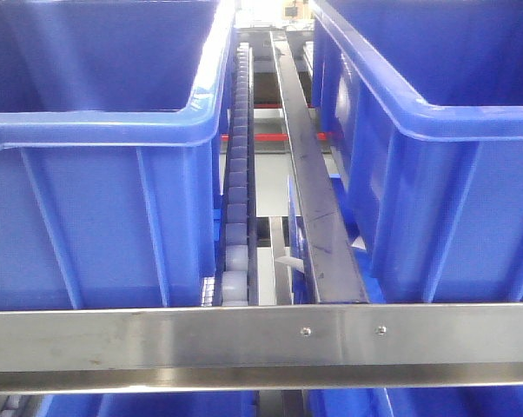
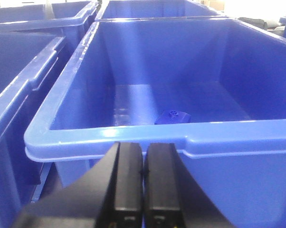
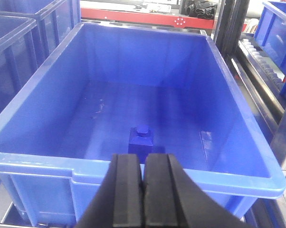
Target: Pick and sort blue part to right shelf
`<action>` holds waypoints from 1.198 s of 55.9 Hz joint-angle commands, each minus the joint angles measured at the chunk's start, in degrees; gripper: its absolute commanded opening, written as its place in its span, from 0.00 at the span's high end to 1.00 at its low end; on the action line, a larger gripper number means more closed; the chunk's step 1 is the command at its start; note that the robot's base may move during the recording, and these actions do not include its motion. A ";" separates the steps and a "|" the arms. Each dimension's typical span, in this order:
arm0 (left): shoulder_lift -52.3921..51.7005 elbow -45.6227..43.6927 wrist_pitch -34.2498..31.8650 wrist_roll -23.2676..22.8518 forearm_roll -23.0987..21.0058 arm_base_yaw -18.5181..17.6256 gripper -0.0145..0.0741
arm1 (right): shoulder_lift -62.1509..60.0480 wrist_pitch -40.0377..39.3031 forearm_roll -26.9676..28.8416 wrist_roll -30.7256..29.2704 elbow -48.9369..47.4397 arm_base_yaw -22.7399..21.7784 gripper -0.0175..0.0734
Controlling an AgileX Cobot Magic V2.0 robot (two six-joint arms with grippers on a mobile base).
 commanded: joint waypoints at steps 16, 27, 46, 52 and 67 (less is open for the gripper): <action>-1.39 1.76 -5.14 -0.48 -0.51 0.18 0.70 | -0.64 -5.21 -0.16 -0.37 -1.29 -0.29 0.77; -1.39 1.76 -5.14 -0.48 -0.51 0.18 0.70 | -0.64 -5.33 -0.38 -0.37 -0.95 -0.29 0.77; -1.39 1.76 -5.14 -0.48 -0.51 0.18 0.70 | -0.79 -20.45 0.56 -0.32 15.35 -0.36 0.77; -1.39 1.76 -5.14 -0.48 -0.51 0.18 0.70 | -0.79 -27.10 2.37 -0.32 20.83 -0.36 0.77; -1.39 1.76 -5.14 -0.48 -0.51 0.18 0.70 | -0.86 -36.10 6.54 -0.32 26.19 -0.36 0.77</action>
